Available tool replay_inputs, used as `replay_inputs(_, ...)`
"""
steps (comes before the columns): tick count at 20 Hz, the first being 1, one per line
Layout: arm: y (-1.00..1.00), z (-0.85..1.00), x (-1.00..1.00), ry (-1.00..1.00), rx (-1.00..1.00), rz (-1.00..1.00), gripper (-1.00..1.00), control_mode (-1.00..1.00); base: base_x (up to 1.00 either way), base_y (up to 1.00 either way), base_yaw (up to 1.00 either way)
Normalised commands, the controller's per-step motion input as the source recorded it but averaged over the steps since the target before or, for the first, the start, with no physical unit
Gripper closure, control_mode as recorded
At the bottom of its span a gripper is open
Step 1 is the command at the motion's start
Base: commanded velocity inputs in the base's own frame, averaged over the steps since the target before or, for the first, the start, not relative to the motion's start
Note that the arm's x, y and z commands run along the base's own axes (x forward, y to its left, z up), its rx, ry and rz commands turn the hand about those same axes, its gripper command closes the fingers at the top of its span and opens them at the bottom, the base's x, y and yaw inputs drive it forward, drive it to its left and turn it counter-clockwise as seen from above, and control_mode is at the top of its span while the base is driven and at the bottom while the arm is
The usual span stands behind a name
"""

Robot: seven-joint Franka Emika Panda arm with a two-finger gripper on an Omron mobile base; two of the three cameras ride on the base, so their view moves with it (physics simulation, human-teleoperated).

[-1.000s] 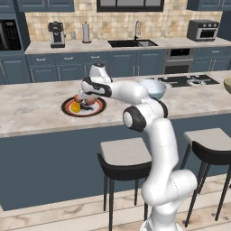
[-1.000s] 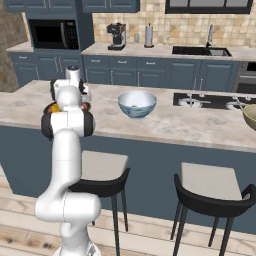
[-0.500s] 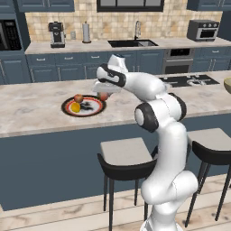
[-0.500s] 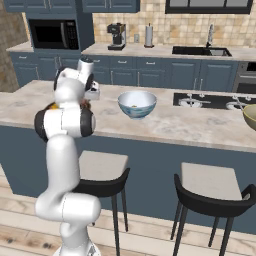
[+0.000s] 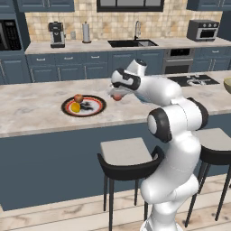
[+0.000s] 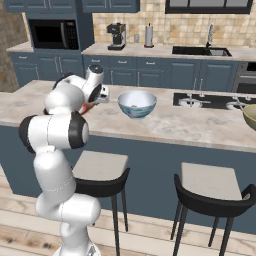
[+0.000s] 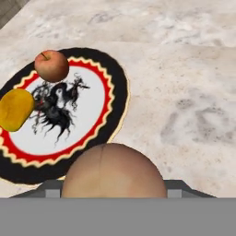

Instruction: Take the fruits from the plate on the dining counter and place two fruits in each bowl.

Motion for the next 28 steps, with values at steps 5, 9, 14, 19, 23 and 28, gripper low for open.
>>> replay_inputs(5,0.0,0.34,-0.06,-0.09,0.0,-0.04,1.0,-1.0,0.0,0.0,0.0)
replay_inputs(9,0.0,0.41,0.0,-0.01,-0.01,-0.14,1.0,-1.0,0.0,0.0,0.0)
replay_inputs(14,0.0,0.32,0.01,0.07,0.0,-0.07,1.0,-1.0,0.0,0.0,0.0)
replay_inputs(19,-0.28,0.37,-0.03,0.0,-0.09,-0.02,1.0,-1.0,0.0,0.0,0.0)
replay_inputs(23,-0.76,0.26,-0.01,0.02,-0.06,-0.05,1.0,-1.0,0.0,0.0,0.0)
replay_inputs(28,-0.86,0.15,-0.13,0.16,-0.01,-0.04,1.0,-1.0,0.0,0.0,0.0)
